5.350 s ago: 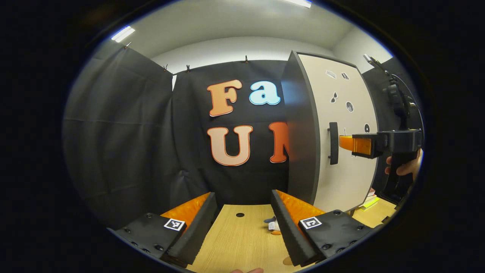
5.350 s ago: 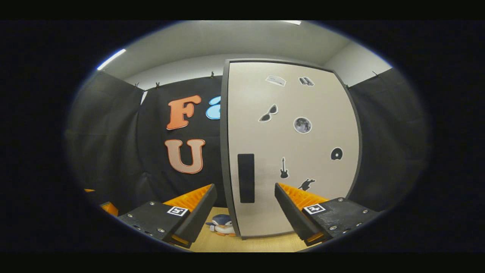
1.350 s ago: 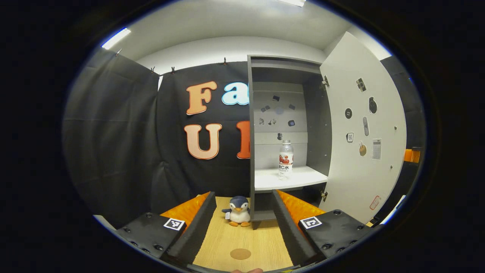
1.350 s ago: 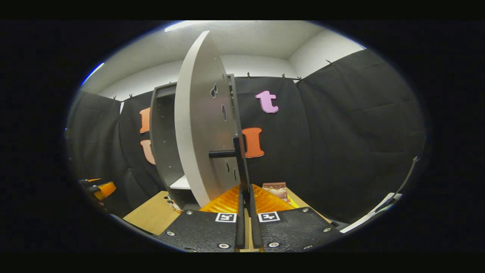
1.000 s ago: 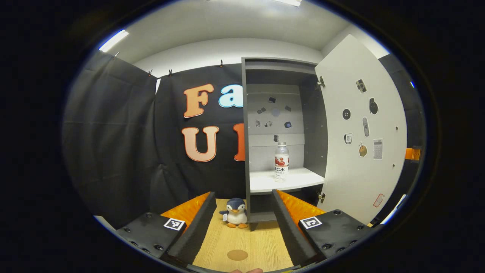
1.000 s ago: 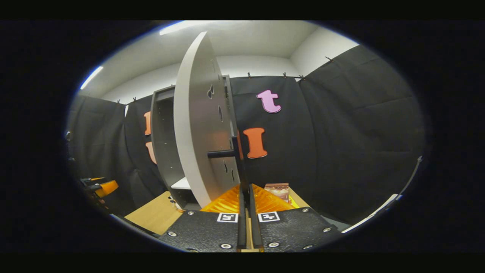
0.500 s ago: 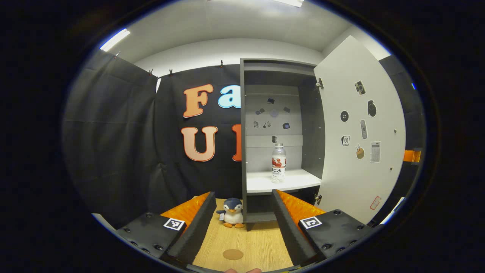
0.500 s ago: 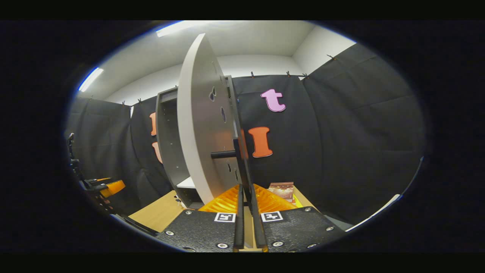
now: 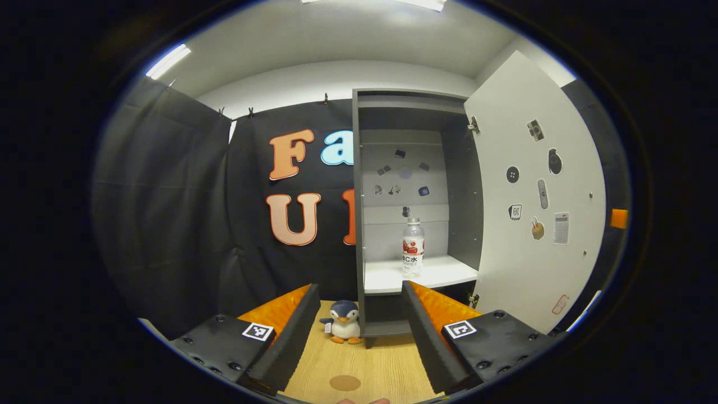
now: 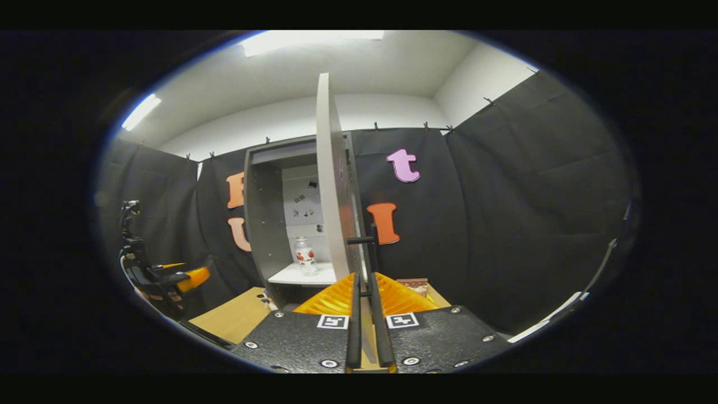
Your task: Open the cabinet door with the right hand, grasp the bottle in the cabinet with the left hand and place it on the coaster, then close the cabinet door with the right hand.
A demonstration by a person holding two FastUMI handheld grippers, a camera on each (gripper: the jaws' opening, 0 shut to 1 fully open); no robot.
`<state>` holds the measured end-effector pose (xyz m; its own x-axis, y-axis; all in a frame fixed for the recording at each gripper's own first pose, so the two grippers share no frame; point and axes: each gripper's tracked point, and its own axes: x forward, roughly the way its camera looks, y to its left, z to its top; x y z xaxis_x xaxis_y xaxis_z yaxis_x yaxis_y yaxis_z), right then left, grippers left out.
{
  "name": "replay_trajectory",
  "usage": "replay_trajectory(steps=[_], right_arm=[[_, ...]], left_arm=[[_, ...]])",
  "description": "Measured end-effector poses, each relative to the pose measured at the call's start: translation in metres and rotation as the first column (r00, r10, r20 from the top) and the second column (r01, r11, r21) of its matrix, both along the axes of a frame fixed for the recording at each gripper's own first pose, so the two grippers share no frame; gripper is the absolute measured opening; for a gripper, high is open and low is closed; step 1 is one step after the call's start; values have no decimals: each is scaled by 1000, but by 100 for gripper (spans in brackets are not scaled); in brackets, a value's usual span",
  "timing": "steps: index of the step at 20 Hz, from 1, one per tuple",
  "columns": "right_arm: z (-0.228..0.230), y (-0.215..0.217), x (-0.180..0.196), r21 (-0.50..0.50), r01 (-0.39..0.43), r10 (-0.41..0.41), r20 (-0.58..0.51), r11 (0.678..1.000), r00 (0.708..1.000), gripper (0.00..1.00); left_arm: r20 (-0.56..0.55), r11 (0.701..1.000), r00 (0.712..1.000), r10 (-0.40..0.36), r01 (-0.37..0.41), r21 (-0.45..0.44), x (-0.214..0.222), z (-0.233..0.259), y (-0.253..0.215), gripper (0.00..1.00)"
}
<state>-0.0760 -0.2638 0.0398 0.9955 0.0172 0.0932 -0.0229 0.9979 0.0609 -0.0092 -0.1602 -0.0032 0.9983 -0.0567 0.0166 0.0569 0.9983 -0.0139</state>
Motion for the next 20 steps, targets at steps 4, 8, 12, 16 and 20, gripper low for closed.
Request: replay_trajectory(steps=[4,8,12,16,20], right_arm=[[6,28,-16,3,21,-21,13,1000,1000,22],[6,70,-20,-15,23,-23,21,1000,1000,22],[9,115,-10,-41,4,-2,39,999,999,19],[-16,136,24,-26,13,-14,-30,1000,999,31],[-21,143,44,7,25,-25,-48,1000,999,32]], left_arm=[[25,999,999,-44,44,0,36,2,-19,94],[54,995,994,-98,98,13,77,4,-42,94],[55,986,984,-169,168,14,123,-4,-69,95],[46,978,977,-208,208,13,169,-16,-89,95],[32,972,972,-233,233,11,219,-28,-111,94]])
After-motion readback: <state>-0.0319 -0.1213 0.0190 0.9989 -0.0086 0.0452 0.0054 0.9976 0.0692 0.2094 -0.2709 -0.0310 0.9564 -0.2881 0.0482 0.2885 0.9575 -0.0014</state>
